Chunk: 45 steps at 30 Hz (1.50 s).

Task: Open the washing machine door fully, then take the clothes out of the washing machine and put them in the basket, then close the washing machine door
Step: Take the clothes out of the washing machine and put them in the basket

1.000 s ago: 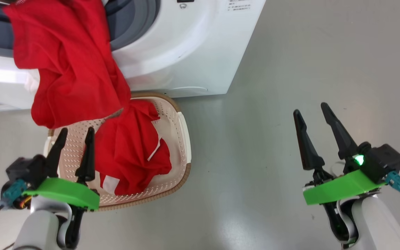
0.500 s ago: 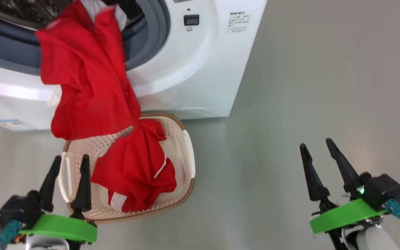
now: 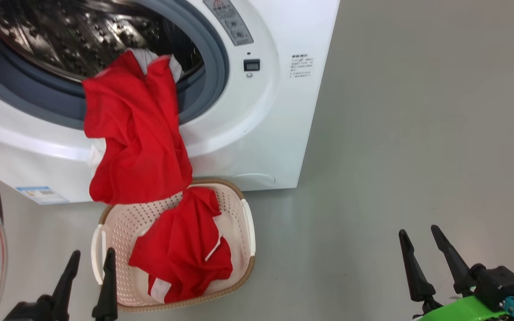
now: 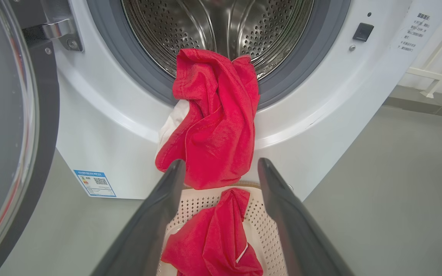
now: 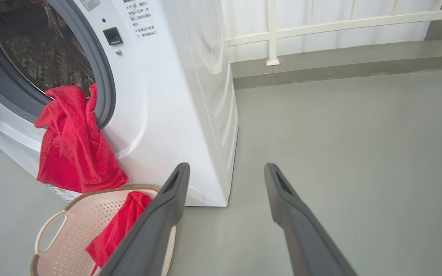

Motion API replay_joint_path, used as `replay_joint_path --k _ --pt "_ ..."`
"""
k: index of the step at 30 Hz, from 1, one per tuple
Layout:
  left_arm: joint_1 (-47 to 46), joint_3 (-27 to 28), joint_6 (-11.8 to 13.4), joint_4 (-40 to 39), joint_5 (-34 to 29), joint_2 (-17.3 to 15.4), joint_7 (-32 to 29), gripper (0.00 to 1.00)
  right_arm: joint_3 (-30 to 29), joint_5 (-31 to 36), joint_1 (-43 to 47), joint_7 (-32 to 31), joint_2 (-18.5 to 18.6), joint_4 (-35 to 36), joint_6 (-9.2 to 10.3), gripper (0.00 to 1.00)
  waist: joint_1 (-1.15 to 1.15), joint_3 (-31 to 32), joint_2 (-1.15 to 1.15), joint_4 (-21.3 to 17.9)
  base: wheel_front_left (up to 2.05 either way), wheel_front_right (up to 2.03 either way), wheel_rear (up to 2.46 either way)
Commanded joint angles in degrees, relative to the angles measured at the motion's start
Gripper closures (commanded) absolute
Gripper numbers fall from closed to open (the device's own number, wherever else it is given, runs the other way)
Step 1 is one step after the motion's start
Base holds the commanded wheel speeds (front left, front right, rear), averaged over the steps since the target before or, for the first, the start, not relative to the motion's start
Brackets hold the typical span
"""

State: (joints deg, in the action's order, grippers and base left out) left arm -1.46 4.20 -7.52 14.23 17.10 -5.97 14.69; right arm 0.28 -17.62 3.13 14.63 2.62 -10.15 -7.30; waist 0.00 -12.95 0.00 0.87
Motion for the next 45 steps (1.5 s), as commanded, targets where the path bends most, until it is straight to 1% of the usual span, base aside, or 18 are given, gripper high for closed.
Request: replay_joint_path --k 1,8,19,24,29,33,34,36,37,39,45 --pt "0.34 2.29 0.03 -1.84 -0.91 -0.57 0.31 0.00 0.74 -0.20 0.23 0.37 0.26 1.36 -0.19 0.00 0.00 1.54 0.00 -0.15 0.00 0.00 0.00" --pt "2.90 3.03 0.03 -3.87 -1.19 0.22 0.31 0.00 0.09 -0.40 1.67 0.37 0.26 1.72 -0.19 0.00 0.00 2.06 0.00 -0.30 0.00 0.00 0.00" --pt "2.68 3.40 0.03 -4.87 -1.22 0.68 0.31 0.00 0.13 -0.64 1.09 0.37 0.26 1.94 -0.19 0.00 0.00 1.38 0.00 -0.33 0.00 0.00 0.00" --pt "0.71 3.23 0.03 -4.77 -1.04 0.74 0.31 0.00 0.21 -0.92 0.44 0.37 0.26 1.99 -0.19 0.00 0.00 0.71 0.00 -0.17 0.00 0.00 0.00" --pt "-5.24 2.01 0.03 -3.70 -0.84 -0.42 0.31 0.00 0.49 -1.31 -0.30 0.37 0.26 2.01 -0.19 0.00 0.00 -0.69 0.00 0.06 0.00 0.00 0.00" --pt "-12.57 0.54 0.03 0.80 -0.23 -1.97 0.31 0.00 1.21 -1.69 -1.42 0.37 0.26 2.02 -0.19 0.00 0.00 -2.28 0.00 -0.47 0.00 0.00 0.00" --pt "-16.74 -0.43 0.03 5.18 0.27 -2.87 0.31 0.00 1.77 -1.96 -2.10 0.37 0.26 2.04 -0.19 0.00 0.00 -3.18 0.00 -0.95 0.00 0.00 0.00" --pt "-21.46 -1.11 0.03 8.93 1.12 -3.88 0.31 0.00 2.34 -2.31 -2.81 0.37 0.26 2.07 -0.19 0.00 0.00 -4.14 0.00 -1.55 0.00 0.00 0.00" --pt "-21.46 -1.11 0.03 8.93 1.12 -3.88 0.31 0.00 2.34 -2.31 -2.81 0.37 0.26 2.07 -0.19 0.00 0.00 -4.14 0.00 -1.55 0.00 0.00 0.00" --pt "-25.95 -2.38 0.03 13.57 1.34 -5.51 0.31 0.00 2.94 -2.73 -3.54 0.37 0.26 2.12 -0.19 0.00 0.00 -5.19 0.00 -2.28 0.00 0.00 0.00" --pt "-38.05 -5.80 0.03 25.34 4.29 -8.97 0.31 0.00 4.40 -3.78 -5.37 0.37 0.26 2.32 -0.19 0.00 0.00 -8.46 0.00 -4.37 0.00 0.00 0.00"
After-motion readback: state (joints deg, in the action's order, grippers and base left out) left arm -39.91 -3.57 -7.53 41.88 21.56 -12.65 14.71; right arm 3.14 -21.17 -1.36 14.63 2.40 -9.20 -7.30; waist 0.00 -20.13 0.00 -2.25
